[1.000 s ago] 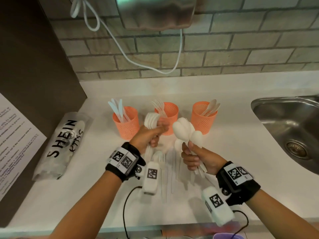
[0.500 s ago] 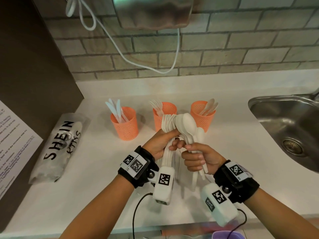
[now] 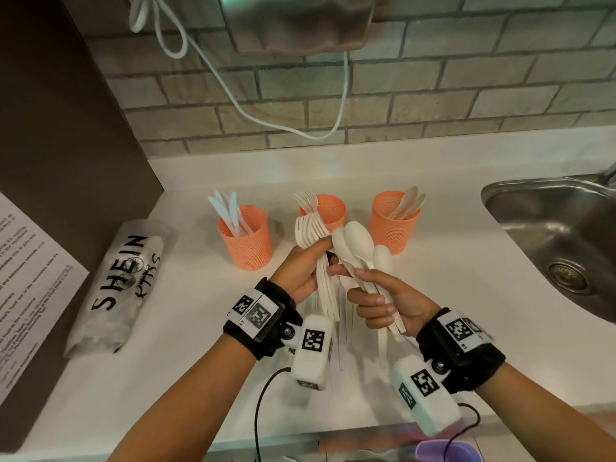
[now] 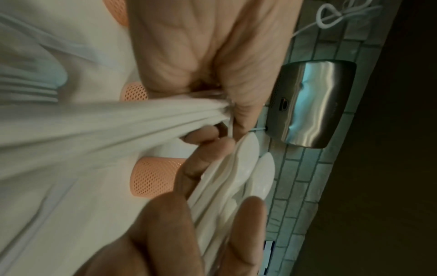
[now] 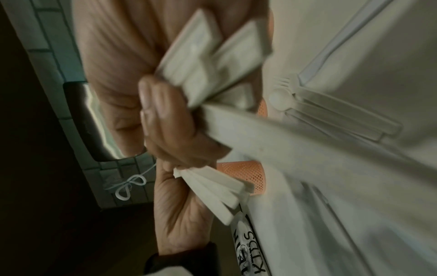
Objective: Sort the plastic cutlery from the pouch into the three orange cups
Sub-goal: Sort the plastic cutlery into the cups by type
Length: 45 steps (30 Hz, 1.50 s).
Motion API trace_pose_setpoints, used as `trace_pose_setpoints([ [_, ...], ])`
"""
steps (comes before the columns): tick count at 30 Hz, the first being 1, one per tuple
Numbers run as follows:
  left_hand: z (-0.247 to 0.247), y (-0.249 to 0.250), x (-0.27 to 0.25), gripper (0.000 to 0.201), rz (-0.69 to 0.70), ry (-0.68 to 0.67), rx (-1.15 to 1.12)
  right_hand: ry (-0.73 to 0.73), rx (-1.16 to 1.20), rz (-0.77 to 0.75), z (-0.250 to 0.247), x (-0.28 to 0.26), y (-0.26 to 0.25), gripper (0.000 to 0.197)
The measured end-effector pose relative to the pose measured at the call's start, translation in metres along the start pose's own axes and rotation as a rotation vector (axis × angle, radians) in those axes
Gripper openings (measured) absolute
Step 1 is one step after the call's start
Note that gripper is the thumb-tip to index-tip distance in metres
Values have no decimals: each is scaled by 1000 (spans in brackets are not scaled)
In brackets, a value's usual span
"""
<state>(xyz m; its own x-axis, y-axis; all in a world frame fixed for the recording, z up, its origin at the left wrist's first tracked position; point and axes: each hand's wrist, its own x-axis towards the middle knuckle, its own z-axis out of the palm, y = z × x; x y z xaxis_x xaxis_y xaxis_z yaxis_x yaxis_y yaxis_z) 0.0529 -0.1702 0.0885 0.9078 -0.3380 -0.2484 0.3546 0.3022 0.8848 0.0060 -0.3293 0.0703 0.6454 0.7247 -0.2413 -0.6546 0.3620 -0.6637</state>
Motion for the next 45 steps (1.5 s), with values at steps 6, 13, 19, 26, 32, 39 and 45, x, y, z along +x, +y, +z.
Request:
trace_pose_setpoints([
  [6,-7,0,6,27,-20,50,-52,175,-129,-25,9,5,3,44],
  [13,-17,7,22,18,19,216,-118,438,-382,-42,7,-10,5,35],
  [19,-9,40,42,18,220,268,274,633,-583,-138,-6,-31,-8,27],
  [26,29,99,86,25,572,406,285,833,-623,-393,-22,-44,-26,22],
  [32,28,76,123,19,544,427,255,909,-571,-543,-36,-59,-39,23],
  [39,13,37,134,14,410,380,358,920,-571,-580,-46,-63,-49,16],
  [45,15,36,127,35,399,401,719,907,-548,-592,-48,-54,-47,22],
])
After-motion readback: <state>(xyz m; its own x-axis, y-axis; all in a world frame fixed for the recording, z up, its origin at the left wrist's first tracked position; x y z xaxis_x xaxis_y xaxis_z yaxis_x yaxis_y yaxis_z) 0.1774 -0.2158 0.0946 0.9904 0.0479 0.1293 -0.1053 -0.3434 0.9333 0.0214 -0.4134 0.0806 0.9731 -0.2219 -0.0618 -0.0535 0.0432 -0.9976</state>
